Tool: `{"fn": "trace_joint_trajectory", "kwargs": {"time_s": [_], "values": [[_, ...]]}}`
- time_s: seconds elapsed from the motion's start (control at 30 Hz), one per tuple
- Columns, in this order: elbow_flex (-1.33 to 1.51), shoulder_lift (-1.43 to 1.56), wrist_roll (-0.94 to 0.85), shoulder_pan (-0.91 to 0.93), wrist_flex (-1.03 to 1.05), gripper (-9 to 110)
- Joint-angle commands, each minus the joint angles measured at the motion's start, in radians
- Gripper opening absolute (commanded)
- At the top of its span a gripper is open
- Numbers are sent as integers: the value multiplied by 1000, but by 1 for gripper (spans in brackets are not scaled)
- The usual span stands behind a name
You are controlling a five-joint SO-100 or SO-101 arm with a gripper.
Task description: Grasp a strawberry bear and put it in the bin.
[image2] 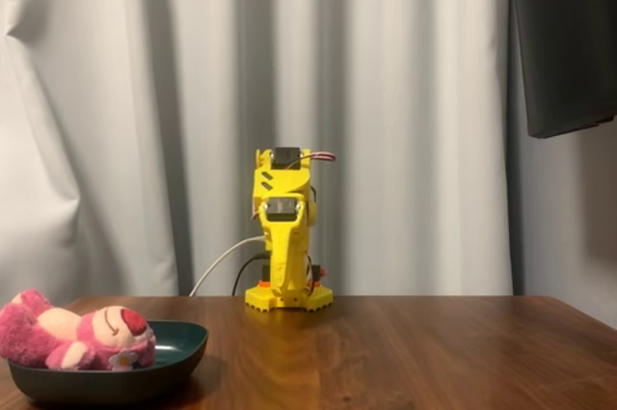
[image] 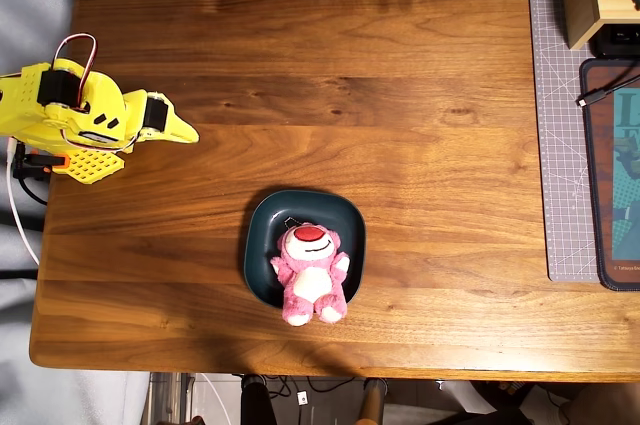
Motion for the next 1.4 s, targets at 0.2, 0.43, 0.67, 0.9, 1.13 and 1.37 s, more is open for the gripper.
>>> {"fn": "trace_joint_trajectory", "kwargs": {"time_s": [0.2, 0.43, 0.67, 0.9, 1.13, 1.37], "values": [[-17, 25, -5, 26, 2, 0], [-17, 25, -5, 61, 2, 0], [-17, 25, -2, 55, 2, 0], [-18, 25, -2, 55, 2, 0], [-18, 25, -2, 55, 2, 0], [-18, 25, -2, 55, 2, 0]]}}
